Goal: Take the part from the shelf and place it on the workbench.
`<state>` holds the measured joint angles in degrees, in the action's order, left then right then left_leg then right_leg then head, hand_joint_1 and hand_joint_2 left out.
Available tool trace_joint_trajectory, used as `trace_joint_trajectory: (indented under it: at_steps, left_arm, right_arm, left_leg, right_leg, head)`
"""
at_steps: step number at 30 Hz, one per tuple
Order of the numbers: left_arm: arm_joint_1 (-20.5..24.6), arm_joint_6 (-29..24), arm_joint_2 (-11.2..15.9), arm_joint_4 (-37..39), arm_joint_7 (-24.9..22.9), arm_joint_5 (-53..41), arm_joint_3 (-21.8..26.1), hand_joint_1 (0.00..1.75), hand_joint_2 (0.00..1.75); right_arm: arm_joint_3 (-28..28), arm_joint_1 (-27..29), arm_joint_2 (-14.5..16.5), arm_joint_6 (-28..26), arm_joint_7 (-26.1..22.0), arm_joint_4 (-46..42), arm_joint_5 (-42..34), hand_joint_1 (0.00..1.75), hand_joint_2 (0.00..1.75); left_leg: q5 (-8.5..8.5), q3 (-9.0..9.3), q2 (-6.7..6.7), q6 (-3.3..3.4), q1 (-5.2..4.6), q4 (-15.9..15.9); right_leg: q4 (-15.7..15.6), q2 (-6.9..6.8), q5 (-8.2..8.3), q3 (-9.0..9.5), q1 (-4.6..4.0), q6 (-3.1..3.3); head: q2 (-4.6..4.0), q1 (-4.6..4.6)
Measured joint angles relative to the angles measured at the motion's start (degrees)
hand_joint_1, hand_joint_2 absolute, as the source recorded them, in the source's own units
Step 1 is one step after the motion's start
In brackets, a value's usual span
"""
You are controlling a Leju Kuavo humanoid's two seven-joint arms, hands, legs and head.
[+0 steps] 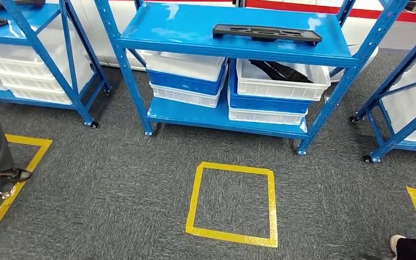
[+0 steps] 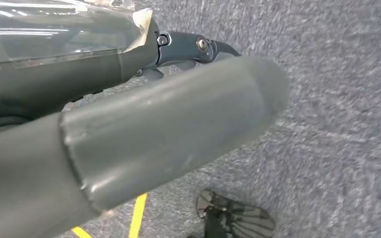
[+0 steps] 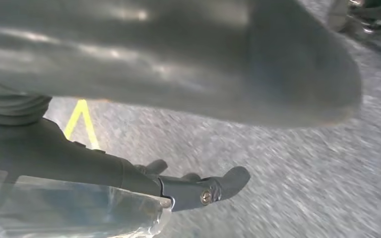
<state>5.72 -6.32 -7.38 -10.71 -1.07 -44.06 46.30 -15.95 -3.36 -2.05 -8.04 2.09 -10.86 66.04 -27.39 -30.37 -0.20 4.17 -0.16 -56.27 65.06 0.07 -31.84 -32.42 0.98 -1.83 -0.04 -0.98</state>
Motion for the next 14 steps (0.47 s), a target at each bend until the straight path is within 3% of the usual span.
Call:
trace_joint_trajectory:
  at_steps: [2,3,4,5,7,8,9,11,14]
  left_arm:
    - [0.0,0.0,-0.1,0.0,0.0,0.0,0.2,0.00,0.00]
    - [0.0,0.1,-0.2,0.0,0.0,0.0,0.2,0.00,0.00]
    - [-0.1,0.1,-0.2,0.0,0.0,0.0,0.3,0.00,0.00]
    - [-0.2,0.1,-0.3,0.0,0.0,0.0,0.3,0.00,0.00]
    - [-0.3,0.1,-0.4,0.0,0.0,0.0,0.4,0.00,0.00]
    - [-0.3,0.1,-0.4,0.0,0.0,0.0,0.5,0.00,0.00]
    - [-0.3,0.1,-0.3,0.0,0.0,-0.1,0.5,0.00,0.00]
    - [-0.2,0.1,-0.3,0.0,0.0,-0.2,0.5,0.00,0.00]
    - [-0.2,0.1,-0.3,0.0,0.0,-0.3,0.5,0.00,0.00]
  right_arm:
    - [0.0,-0.1,-0.2,0.0,0.0,0.0,0.2,0.00,0.00]
    - [0.0,0.0,-0.3,0.0,0.0,0.0,0.2,0.00,0.00]
    - [0.0,0.1,-0.4,0.0,0.0,0.0,0.3,0.00,0.00]
    - [0.0,0.2,-0.5,0.0,0.0,0.0,0.3,0.00,0.00]
    - [0.0,0.3,-0.5,0.0,0.0,0.0,0.4,0.00,0.00]
    - [-0.1,0.2,-0.5,0.1,0.0,0.0,0.4,0.00,0.00]
    - [-0.1,0.2,-0.5,0.1,0.0,0.0,0.4,0.00,0.00]
    - [-0.1,0.1,-0.5,0.1,-0.1,0.1,0.4,0.00,0.00]
    - [-0.1,0.5,-0.5,0.1,-0.1,0.0,0.4,0.00,0.00]
  left_leg:
    - [-0.39,0.40,-0.02,-0.13,0.07,0.0]
    - [-0.71,0.69,-0.09,-0.30,0.14,0.0]
    - [-1.09,1.11,-0.17,-0.53,0.26,0.0]
    - [-1.55,1.69,-0.25,-0.84,0.43,0.0]
    - [-2.63,2.93,-0.30,-1.64,0.66,-0.1]
    - [-3.16,3.31,-0.28,-2.08,0.58,-0.2]
    - [-3.65,3.51,-0.23,-2.45,0.44,-0.2]
    - [-4.38,3.87,-0.09,-2.98,0.32,-0.4]
    - [-4.65,3.54,0.04,-3.49,0.68,-2.6]
  right_leg:
    - [6.5,0.00,-2.34,-4.24,0.15,-0.11]
    - [8.1,0.00,-2.55,-5.70,0.22,-0.48]
    - [7.7,-0.01,-1.77,-6.18,0.32,-1.11]
    - [5.1,-0.02,0.00,-5.63,0.48,-1.95]
    - [-2.4,-0.10,4.23,-3.18,0.81,-3.33]
    - [-5.0,-0.24,5.17,-2.30,0.65,-3.05]
    - [-6.2,-0.35,5.52,-1.78,0.55,-2.34]
    - [-6.2,-0.43,4.92,-1.35,0.43,-0.44]
    - [-6.4,-0.25,4.58,-0.14,0.80,0.52]
  head:
    - [0.00,0.02]
    - [0.00,0.00]
    - [0.00,0.03]
    - [0.00,0.03]
    - [0.00,0.14]
    - [0.00,0.24]
    - [0.00,0.28]
    - [0.00,-0.02]
    - [0.00,-0.34]
